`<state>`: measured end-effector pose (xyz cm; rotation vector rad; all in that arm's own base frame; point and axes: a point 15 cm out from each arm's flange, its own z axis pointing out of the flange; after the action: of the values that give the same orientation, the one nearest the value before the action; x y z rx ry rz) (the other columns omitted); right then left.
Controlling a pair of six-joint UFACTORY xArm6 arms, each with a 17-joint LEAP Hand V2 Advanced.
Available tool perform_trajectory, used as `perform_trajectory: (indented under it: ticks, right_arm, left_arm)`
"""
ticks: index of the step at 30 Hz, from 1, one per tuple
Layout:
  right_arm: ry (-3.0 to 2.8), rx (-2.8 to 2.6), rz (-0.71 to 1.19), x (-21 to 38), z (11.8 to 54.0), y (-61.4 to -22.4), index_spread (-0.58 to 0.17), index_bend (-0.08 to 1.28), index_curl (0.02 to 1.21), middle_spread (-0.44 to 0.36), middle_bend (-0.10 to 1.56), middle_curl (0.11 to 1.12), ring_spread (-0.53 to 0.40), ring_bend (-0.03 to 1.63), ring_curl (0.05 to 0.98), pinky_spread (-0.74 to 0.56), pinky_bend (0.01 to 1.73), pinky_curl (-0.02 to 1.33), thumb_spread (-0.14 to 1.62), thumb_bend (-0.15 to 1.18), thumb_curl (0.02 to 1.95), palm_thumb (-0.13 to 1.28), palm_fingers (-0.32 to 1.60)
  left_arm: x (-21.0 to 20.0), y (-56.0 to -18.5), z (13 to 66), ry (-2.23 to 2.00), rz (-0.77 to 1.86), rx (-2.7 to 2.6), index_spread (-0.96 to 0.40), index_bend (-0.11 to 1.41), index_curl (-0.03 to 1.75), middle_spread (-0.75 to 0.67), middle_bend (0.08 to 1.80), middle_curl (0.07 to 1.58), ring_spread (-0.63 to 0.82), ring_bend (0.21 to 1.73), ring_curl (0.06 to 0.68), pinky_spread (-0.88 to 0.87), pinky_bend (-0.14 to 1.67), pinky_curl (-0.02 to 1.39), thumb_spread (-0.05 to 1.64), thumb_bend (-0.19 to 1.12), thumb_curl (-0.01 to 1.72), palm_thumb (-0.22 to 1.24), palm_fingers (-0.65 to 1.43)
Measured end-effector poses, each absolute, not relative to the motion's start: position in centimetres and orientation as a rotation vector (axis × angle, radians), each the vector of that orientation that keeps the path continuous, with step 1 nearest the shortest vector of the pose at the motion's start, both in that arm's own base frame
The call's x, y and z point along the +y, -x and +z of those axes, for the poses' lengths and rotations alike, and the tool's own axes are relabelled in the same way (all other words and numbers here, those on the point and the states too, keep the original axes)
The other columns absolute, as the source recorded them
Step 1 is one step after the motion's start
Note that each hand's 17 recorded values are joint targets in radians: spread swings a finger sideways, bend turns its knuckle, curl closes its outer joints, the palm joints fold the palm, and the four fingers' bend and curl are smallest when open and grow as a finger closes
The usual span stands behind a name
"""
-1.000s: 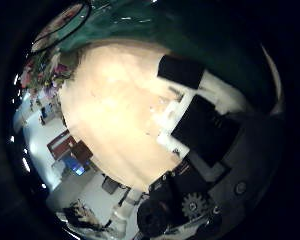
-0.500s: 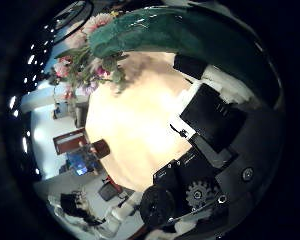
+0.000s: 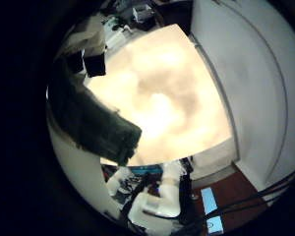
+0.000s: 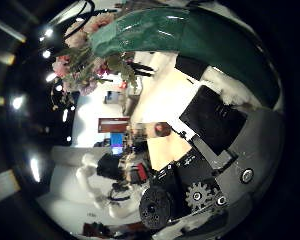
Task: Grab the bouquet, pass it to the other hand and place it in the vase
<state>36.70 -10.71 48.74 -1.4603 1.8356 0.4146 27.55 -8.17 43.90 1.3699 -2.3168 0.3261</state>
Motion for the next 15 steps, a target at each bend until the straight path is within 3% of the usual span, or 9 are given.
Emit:
perform_trajectory:
  ticks: [6, 11, 15]
  right_arm:
    - [1.475, 1.482, 0.493, -6.4, 54.5, -35.1, -0.248, 1.13, 0.93, -0.127, 1.37, 0.80, -0.194, 1.44, 0.708, -0.18, 1.36, 0.71, 0.91, 0.04, 0.93, 1.17, 1.13]
    - [1.501, 1.316, 0.448, -3.6, 58.1, -33.9, -0.241, 1.14, 0.92, -0.116, 1.38, 0.78, -0.192, 1.45, 0.709, -0.18, 1.34, 0.74, 0.90, 0.03, 0.97, 1.17, 1.14]
    - [1.539, 1.222, 0.471, -0.3, 58.1, -32.9, -0.238, 1.14, 0.92, -0.112, 1.38, 0.77, -0.191, 1.45, 0.710, -0.18, 1.33, 0.76, 0.90, 0.03, 0.99, 1.18, 1.14]
  left_arm:
    - [-8.9, -30.4, 47.7, -1.365, 0.651, -2.150, 0.04, 0.17, 0.38, 0.27, 0.20, 0.32, 0.51, 0.44, 0.212, 0.58, 0.35, 0.16, 1.12, -0.02, 0.31, 0.33, 0.26]
    - [-8.5, -31.8, 51.2, -1.350, 0.836, -2.047, 0.08, 0.16, 0.36, 0.29, 0.19, 0.32, 0.51, 0.46, 0.215, 0.57, 0.36, 0.16, 1.12, -0.03, 0.31, 0.32, 0.23]
    - [-8.7, -32.7, 53.4, -1.338, 0.978, -1.979, 0.10, 0.16, 0.35, 0.33, 0.19, 0.32, 0.52, 0.48, 0.219, 0.58, 0.39, 0.16, 1.10, -0.03, 0.31, 0.30, 0.18]
